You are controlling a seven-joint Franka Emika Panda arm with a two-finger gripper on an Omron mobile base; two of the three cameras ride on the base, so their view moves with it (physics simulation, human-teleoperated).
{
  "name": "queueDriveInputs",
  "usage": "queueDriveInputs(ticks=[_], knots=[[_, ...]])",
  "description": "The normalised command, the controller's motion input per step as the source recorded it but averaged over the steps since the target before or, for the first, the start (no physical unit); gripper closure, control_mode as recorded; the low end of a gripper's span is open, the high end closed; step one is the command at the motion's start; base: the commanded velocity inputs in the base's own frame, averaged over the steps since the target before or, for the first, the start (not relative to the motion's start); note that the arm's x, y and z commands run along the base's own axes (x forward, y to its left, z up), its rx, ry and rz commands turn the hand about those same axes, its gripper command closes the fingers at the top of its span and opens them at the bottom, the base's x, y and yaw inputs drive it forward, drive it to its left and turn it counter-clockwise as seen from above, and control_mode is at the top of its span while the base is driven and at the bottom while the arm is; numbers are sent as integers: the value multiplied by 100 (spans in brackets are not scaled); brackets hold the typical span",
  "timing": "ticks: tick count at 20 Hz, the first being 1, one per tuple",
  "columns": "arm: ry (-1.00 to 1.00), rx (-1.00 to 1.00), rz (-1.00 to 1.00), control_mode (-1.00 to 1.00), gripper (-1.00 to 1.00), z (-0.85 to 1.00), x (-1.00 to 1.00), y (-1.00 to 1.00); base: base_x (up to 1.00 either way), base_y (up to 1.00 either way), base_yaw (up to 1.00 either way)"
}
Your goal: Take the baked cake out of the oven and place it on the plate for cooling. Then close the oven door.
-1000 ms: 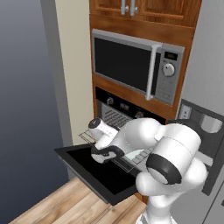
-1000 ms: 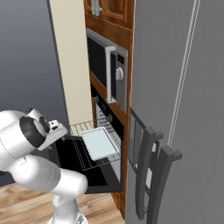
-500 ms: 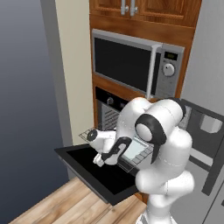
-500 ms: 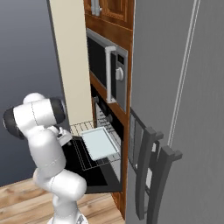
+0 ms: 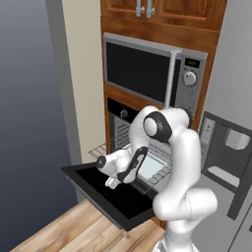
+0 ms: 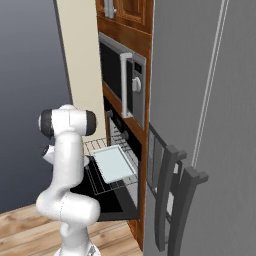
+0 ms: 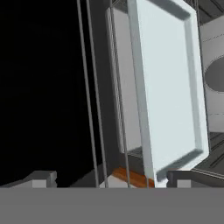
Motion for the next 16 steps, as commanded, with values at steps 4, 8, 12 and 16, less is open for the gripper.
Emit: queueDriveInputs(ticks=[4,8,12,16], knots=[[0,-4,-7,-100,-100,-41,88,0,0,0,0],[0,-3,-7,-100,-100,-40,94,-3,0,0,0],[0,-2,-6,-100,-100,-44,96,-14,0,0,0],[1,-1,-4,-100,-100,-45,95,-25,0,0,0]])
